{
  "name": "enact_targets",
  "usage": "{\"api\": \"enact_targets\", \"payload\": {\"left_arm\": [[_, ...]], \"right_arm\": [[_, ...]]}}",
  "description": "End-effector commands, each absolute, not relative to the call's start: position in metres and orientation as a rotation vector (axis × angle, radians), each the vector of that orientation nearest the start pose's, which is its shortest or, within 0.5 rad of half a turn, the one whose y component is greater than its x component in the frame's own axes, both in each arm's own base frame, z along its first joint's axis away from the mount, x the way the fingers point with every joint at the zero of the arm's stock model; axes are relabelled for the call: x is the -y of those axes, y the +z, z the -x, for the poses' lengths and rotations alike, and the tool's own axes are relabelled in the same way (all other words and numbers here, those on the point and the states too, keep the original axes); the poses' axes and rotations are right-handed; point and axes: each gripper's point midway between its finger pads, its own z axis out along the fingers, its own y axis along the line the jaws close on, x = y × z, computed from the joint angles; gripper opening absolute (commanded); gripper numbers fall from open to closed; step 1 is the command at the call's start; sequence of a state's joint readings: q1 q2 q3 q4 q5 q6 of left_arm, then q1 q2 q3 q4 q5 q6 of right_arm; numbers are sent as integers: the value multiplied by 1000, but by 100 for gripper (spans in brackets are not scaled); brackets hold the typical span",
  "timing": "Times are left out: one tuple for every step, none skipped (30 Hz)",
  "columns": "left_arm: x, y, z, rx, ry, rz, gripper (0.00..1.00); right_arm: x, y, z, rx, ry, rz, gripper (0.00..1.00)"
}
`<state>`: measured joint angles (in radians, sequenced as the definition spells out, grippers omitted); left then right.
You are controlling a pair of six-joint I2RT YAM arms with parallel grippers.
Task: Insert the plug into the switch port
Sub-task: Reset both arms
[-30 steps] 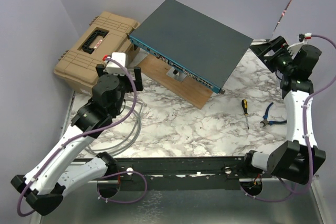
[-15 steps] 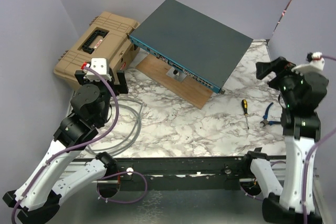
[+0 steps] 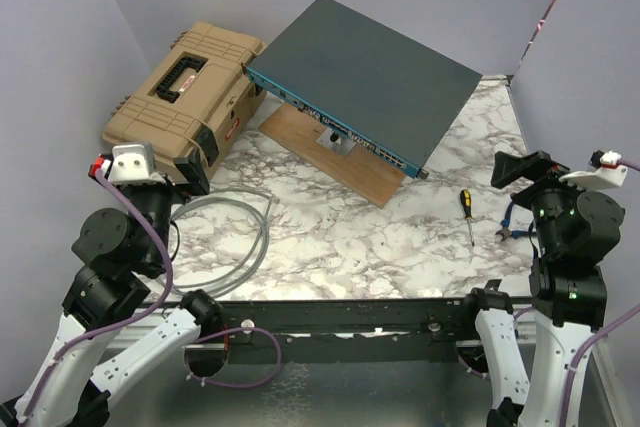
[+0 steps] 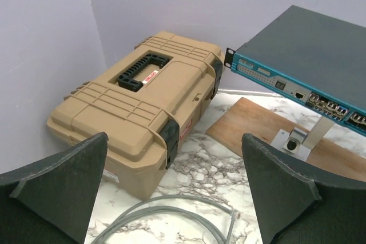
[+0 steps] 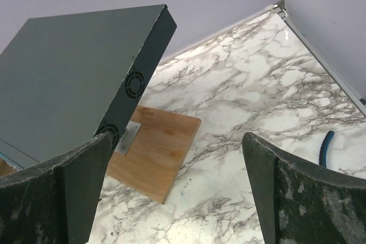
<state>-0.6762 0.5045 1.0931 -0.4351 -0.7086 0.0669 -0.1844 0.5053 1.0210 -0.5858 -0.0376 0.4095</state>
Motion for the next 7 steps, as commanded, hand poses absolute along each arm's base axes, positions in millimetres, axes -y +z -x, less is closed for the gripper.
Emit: {"api": "enact_targets", "payload": {"left_arm": [[13,403,-207,-1479,49,44,99],[14,403,-207,-1479,44,39,99],[15,404,-207,-1477,38,37,99],[16,404,-207,-1476,30,36,99],[17,404,-206,-1475,21,38,99],[17,404,-205,-1473,13,41,99],[17,403,-205,-1471,6,46,99]], "right_arm": [[26,353,-205,-1581,144,-498,100],[27,353,-203,-1578,140,-499,100],[27,352,-202,-1576,136,-501,100],[27,352,-200,-1573,133,-500,100],[28,352,-200,-1573,131,-500,100],[27,352,-199,-1571,130,-497,100],[27,351,-198,-1572,128,-495,100]]}}
